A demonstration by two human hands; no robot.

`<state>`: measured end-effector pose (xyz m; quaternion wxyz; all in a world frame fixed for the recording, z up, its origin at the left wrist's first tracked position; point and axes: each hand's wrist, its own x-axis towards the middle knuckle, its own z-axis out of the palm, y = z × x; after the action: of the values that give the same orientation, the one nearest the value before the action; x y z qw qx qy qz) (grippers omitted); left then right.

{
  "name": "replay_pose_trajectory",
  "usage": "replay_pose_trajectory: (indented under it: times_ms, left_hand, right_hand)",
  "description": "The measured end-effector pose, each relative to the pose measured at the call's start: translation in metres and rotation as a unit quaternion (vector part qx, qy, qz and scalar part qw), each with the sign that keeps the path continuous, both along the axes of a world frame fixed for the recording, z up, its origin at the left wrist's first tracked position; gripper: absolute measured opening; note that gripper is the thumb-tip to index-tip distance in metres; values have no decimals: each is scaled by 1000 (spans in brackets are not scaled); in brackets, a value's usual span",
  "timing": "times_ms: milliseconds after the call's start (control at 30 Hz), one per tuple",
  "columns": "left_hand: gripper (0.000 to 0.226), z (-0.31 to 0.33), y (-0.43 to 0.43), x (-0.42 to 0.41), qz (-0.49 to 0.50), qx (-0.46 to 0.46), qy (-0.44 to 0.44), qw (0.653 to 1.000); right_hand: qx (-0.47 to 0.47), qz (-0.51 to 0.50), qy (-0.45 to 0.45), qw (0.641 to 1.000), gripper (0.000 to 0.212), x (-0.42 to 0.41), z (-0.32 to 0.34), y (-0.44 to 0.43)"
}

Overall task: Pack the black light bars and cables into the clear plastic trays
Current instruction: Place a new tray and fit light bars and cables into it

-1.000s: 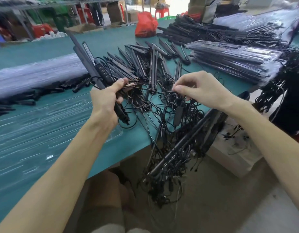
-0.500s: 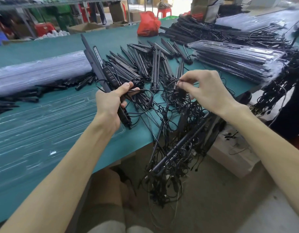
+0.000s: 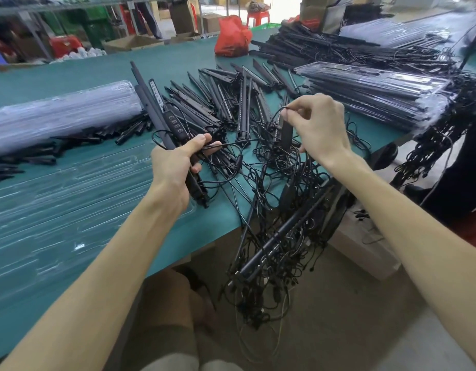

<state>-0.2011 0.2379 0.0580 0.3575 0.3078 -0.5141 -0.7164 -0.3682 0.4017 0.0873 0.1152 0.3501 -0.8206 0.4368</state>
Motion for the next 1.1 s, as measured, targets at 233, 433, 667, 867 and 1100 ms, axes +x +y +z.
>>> replay_pose_trajectory:
  times_ms: [233, 433, 667, 867, 1100]
  left_hand:
    - [12, -10, 0, -1, -20, -6, -42, 999]
    - [13, -7, 0, 0, -19, -5, -40, 999]
    - [15, -6, -2, 2, -7, -3, -22, 1000]
    - [35, -2, -11, 2, 24, -8, -1, 1000]
    - [20, 15, -12, 3, 37, -44, 26, 998]
  right_hand:
    - [-60, 13, -35, 998, 16, 5, 5, 2]
    - [-37, 109, -50, 992, 11, 8, 7, 0]
    - [62, 191, -98, 975, 24, 6, 3, 3]
    - [196, 168, -20, 966, 17, 3, 7, 21]
    - [314, 172, 22, 933, 10, 8, 9, 24]
